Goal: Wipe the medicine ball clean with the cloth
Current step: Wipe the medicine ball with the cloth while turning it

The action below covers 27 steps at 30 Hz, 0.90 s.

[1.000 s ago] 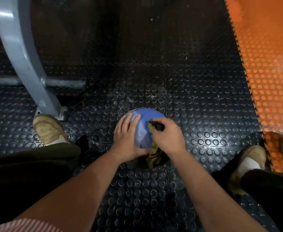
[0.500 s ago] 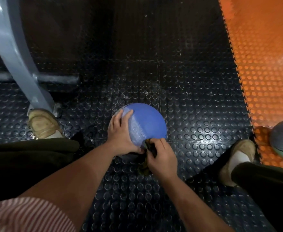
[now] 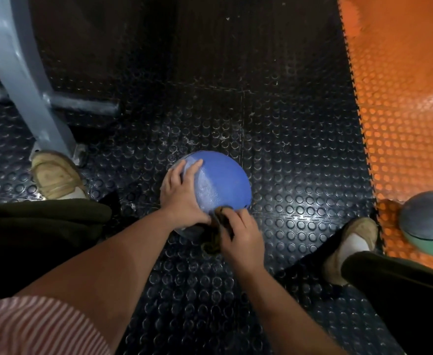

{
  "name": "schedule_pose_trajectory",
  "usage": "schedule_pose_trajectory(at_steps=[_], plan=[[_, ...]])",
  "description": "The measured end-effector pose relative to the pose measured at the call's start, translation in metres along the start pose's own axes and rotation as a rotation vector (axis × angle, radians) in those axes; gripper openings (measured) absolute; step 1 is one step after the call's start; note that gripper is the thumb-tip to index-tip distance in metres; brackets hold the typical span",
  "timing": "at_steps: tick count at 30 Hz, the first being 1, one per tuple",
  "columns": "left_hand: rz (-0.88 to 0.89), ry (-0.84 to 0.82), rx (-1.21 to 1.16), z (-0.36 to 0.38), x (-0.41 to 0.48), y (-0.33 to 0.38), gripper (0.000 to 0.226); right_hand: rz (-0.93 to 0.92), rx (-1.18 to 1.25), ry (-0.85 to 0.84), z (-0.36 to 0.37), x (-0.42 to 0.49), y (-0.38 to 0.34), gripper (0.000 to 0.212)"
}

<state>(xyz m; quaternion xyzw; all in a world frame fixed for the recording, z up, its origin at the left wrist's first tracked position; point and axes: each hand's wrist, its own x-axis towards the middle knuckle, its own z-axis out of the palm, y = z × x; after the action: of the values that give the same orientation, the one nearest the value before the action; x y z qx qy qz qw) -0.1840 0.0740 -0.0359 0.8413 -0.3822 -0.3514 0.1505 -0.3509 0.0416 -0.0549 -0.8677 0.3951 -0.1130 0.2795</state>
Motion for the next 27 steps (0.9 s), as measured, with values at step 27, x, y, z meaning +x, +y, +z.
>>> schedule_pose_trajectory(at_steps=[27], plan=[[-0.011, -0.007, 0.027, 0.004, -0.003, -0.004, 0.122, 0.012, -0.166, -0.038, -0.025, 0.069, -0.034, 0.028]])
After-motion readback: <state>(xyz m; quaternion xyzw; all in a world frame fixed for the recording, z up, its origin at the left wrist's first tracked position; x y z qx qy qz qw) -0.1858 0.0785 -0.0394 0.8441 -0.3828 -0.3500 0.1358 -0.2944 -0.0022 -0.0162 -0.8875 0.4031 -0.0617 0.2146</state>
